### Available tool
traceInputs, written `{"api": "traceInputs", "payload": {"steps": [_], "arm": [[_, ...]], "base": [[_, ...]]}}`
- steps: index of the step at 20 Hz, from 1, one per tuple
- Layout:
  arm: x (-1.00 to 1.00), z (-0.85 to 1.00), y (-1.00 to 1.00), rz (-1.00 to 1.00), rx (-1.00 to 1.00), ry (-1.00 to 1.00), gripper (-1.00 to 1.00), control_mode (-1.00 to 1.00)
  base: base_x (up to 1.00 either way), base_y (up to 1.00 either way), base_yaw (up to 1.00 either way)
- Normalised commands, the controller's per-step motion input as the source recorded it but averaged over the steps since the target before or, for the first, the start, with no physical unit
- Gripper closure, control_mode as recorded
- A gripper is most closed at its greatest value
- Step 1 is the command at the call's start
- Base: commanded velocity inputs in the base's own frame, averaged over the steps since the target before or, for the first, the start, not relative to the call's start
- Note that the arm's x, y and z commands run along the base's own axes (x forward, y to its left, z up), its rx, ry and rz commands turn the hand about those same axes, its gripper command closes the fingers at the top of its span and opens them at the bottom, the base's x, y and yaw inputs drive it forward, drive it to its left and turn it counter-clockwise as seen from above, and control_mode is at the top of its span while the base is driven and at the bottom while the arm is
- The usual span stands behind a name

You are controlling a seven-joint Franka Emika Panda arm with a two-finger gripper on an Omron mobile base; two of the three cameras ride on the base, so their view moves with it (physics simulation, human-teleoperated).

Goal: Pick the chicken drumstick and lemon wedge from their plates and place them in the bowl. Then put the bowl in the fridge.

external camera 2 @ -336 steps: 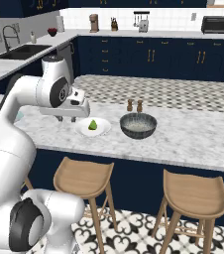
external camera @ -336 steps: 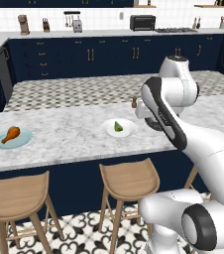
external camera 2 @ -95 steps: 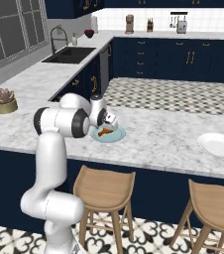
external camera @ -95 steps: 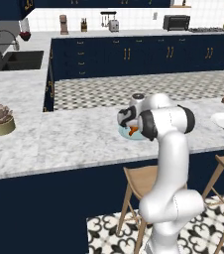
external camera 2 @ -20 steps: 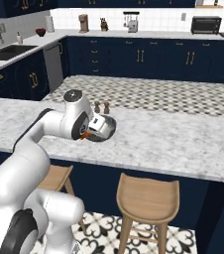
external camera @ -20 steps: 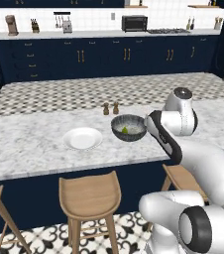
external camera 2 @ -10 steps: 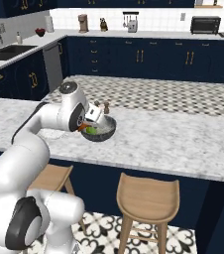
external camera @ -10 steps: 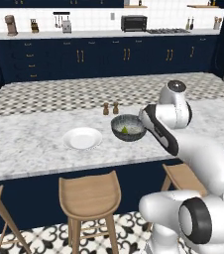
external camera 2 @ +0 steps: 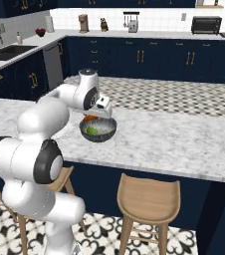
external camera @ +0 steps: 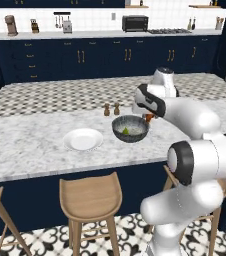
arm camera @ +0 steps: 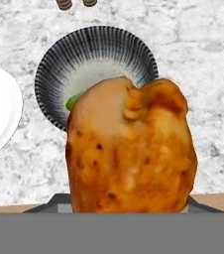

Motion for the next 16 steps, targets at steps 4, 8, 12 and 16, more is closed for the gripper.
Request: {"api": "traceInputs", "payload": {"steps": [4,8,12,16], "arm": [[0.61,-0.9,0.38,0.07,-0.01,-0.03,1.0,-1.0],[0.18,-0.81,0.29,0.04,-0.04,-0.22,1.0,-1.0],[0.42,-0.42,0.05,0.0,-0.08,-0.23,1.0,-1.0],[0.47,-0.2,0.0,0.0,0.0,-0.04,1.0,-1.0]], "base": [[0.0,0.0,0.0],[0.0,0.0,0.0],[0.0,0.0,0.0],[0.0,0.0,0.0]]}}
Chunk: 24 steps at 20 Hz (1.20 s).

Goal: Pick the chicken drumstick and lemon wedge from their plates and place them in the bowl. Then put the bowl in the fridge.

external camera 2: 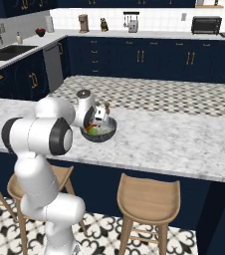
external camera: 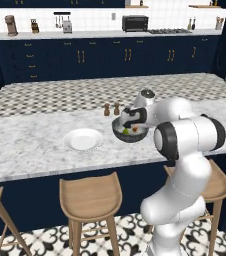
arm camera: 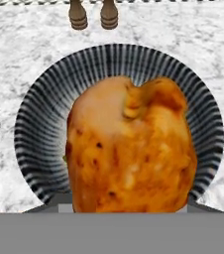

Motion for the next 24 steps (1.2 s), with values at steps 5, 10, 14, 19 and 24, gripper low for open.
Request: {"api": "traceInputs", "payload": {"steps": [5,10,14,19,24], "arm": [[0.5,-0.02,0.0,0.0,0.0,0.0,1.0,-1.0],[0.39,0.0,0.0,0.0,0.0,0.0,1.0,-1.0],[0.11,-0.04,0.0,0.0,0.0,0.0,-1.0,-1.0],[0.0,0.0,0.0,0.0,0.0,0.0,-1.0,-1.0],[-0.08,0.23,-0.01,-0.02,0.01,0.0,-1.0,-1.0]], "base": [[0.0,0.0,0.0],[0.0,0.0,0.0],[0.0,0.0,0.0],[0.0,0.0,0.0],[0.0,0.0,0.0]]}}
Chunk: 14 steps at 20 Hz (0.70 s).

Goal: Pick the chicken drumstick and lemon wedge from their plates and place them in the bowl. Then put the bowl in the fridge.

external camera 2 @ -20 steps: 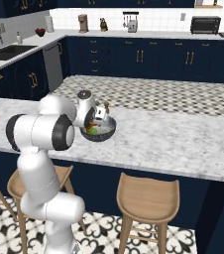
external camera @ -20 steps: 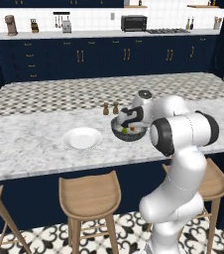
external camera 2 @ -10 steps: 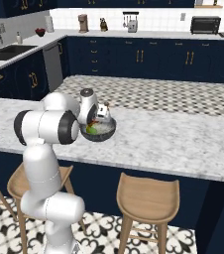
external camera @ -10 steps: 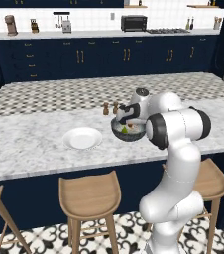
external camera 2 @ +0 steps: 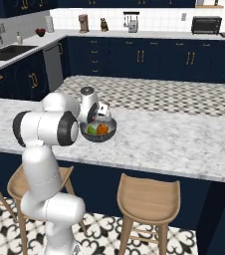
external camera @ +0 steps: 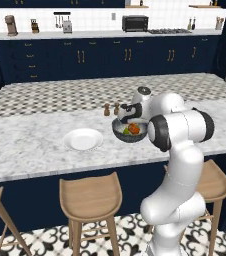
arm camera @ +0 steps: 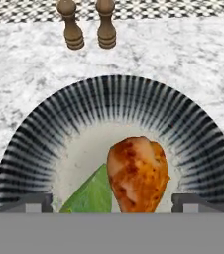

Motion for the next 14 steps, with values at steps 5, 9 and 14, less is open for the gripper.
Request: {"api": "traceInputs", "payload": {"steps": [5,9,14], "arm": [[-0.8,0.59,-0.24,-0.16,0.06,0.02,-1.0,-1.0],[-0.94,0.13,-0.62,-0.29,0.12,0.26,-1.0,-1.0],[-0.43,-0.43,-0.51,-0.26,0.12,0.45,-1.0,-1.0]], "base": [[0.0,0.0,0.0],[0.0,0.0,0.0],[0.0,0.0,0.0]]}}
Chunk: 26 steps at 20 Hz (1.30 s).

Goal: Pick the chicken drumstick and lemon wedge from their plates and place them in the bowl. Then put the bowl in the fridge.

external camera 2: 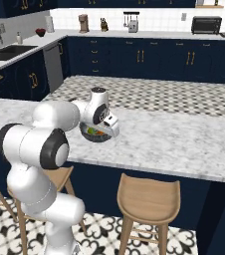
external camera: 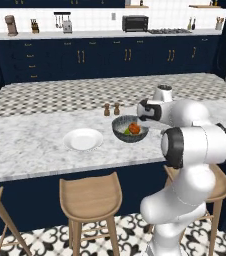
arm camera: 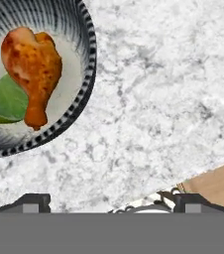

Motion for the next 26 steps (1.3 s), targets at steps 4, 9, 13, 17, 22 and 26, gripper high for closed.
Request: {"api": "traceInputs", "payload": {"steps": [4,9,13,17,22,26], "arm": [[0.2,-0.31,-0.04,-0.12,0.06,0.05,-1.0,-1.0],[0.45,-0.22,0.06,-0.13,0.1,0.0,-1.0,-1.0],[0.68,-0.38,0.17,-0.09,0.0,0.0,-1.0,-1.0],[0.73,-0.45,0.18,-0.08,0.0,-0.01,-1.0,-1.0],[0.32,-0.43,-0.04,-0.01,0.0,-0.09,-1.0,-1.0],[0.12,-0.14,-0.02,0.0,0.0,-0.01,1.0,-1.0]], "base": [[0.0,0.0,0.0],[0.0,0.0,0.0],[0.0,0.0,0.0],[0.0,0.0,0.0],[0.0,0.0,0.0],[0.0,0.0,0.0]]}}
